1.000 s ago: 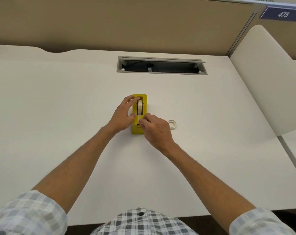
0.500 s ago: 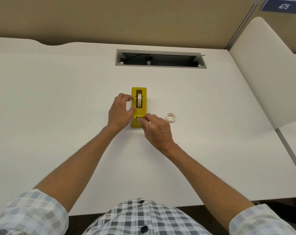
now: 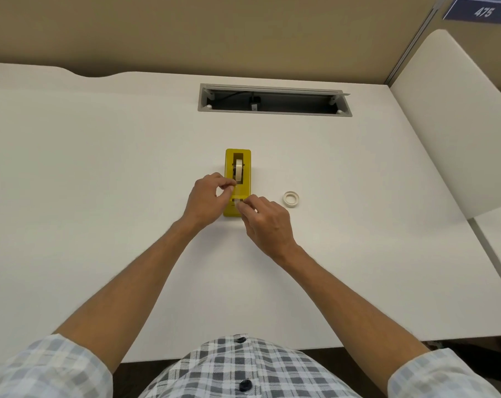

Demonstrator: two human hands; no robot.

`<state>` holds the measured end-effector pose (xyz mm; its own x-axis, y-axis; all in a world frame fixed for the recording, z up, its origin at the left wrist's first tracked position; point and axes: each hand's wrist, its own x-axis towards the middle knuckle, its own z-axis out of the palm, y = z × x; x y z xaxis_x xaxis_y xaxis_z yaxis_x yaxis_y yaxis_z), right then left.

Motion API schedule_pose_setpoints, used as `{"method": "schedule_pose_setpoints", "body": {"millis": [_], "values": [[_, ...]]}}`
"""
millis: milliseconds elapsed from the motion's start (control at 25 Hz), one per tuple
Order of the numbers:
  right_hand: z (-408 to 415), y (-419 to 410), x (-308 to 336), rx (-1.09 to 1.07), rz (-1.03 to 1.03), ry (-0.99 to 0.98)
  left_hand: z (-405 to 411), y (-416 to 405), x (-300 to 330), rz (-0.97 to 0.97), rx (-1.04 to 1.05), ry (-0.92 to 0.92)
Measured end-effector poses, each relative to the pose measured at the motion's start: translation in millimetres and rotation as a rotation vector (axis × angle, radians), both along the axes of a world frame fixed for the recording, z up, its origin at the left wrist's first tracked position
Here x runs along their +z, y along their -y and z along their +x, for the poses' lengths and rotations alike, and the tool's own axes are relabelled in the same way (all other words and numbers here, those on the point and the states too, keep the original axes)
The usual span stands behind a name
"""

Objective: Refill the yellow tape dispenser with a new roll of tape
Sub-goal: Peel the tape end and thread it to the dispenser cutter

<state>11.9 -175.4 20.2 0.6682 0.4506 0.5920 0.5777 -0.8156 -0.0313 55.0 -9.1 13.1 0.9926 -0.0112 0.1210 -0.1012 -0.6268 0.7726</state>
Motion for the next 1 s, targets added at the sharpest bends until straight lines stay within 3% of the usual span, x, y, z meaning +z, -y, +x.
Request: {"method": "schedule_pose_setpoints", "body": {"millis": [240, 440, 1000], "values": [[2.3, 3.3, 5.6, 0.005, 0.028, 0.03, -3.2, 3.5, -2.5, 0.044, -0.003, 0.035], [0.7, 5.5, 4.4, 0.015, 0.032, 0.01, -13.3, -4.9, -1.3, -0.071, -0.081, 0.049], [-0.7, 3.7, 3.9, 0.023, 0.015, 0.028, -17.4, -11.5, -4.1, 0.106, -0.182, 0.036]]}}
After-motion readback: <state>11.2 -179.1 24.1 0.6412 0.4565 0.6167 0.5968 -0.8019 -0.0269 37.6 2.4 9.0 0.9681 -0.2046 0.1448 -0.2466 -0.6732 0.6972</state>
